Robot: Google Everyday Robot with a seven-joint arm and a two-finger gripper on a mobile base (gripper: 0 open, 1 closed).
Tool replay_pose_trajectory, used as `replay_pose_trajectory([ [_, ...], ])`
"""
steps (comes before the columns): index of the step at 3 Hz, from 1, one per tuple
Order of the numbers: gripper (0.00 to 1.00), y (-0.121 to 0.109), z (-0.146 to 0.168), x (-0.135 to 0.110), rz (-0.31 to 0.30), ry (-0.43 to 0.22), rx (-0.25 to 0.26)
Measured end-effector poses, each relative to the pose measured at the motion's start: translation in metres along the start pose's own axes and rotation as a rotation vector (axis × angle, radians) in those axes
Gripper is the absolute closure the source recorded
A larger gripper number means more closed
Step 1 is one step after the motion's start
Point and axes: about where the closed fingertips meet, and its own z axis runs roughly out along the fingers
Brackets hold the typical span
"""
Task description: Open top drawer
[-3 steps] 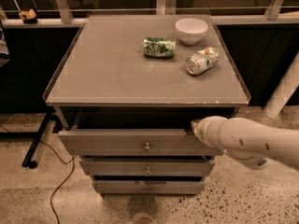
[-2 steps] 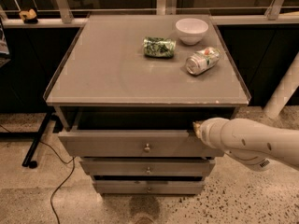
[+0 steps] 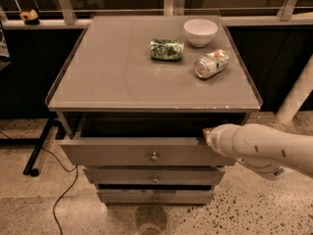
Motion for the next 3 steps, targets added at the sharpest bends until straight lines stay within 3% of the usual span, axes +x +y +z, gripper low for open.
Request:
replay_pose_trajectory([
  [1,1.0,0.002,-0.021,0.015,0.033,0.018,-0.025],
  [3,1.0,0.008,-0.011,-0.009,-0.016,-0.012,-0.031],
])
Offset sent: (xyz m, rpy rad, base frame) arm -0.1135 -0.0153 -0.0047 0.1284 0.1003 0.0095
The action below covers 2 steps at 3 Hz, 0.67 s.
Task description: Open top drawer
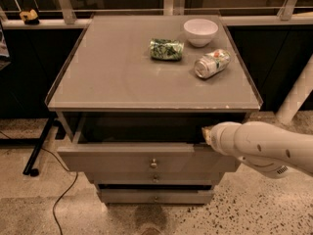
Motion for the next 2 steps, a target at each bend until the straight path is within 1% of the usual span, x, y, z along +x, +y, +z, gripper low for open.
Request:
replay_pose_trajectory([
  [1,1.0,0.0003,0.0002,-0.0006,-0.001,-0.001,-0.001],
  [2,1.0,0.0064,0.01,0.0093,-0.036,0.036,-0.023],
])
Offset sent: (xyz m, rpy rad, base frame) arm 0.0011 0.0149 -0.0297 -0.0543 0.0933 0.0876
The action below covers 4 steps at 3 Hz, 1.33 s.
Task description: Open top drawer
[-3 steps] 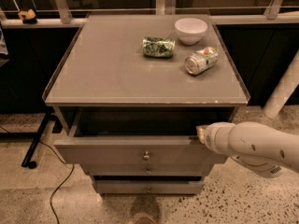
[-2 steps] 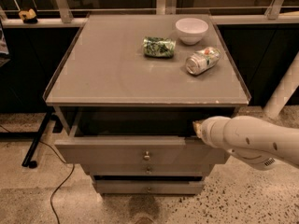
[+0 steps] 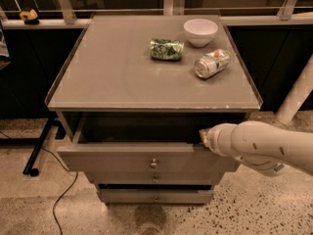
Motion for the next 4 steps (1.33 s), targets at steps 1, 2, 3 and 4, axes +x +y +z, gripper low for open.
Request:
replay_pose_trajectory([
  [1,1.0,0.007,0.008,0.013,-0.048,0.044,-0.032],
  [2,1.0,0.016,0.0,0.016,-0.091,0.053,-0.093],
  [3,1.0,0.017,-0.027,0.027,-0.108,0.047,-0.147],
  [4,1.0,0.008,-0.063,0.051,-0.146,0.047,-0.206],
])
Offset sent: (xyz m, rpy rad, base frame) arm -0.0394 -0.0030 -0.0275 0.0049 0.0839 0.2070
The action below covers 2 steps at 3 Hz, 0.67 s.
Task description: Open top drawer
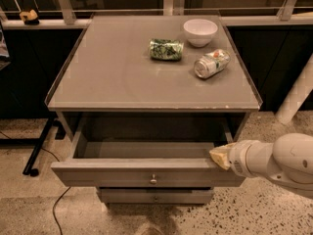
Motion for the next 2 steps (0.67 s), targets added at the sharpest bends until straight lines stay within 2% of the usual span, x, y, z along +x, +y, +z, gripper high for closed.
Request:
replay_pose_trajectory([
  [1,1.0,0.0,0.0,-0.001,-0.001,-0.002,0.001],
  [2,1.0,-0.003,0.004,-0.024,-0.039,-0.029,0.009],
])
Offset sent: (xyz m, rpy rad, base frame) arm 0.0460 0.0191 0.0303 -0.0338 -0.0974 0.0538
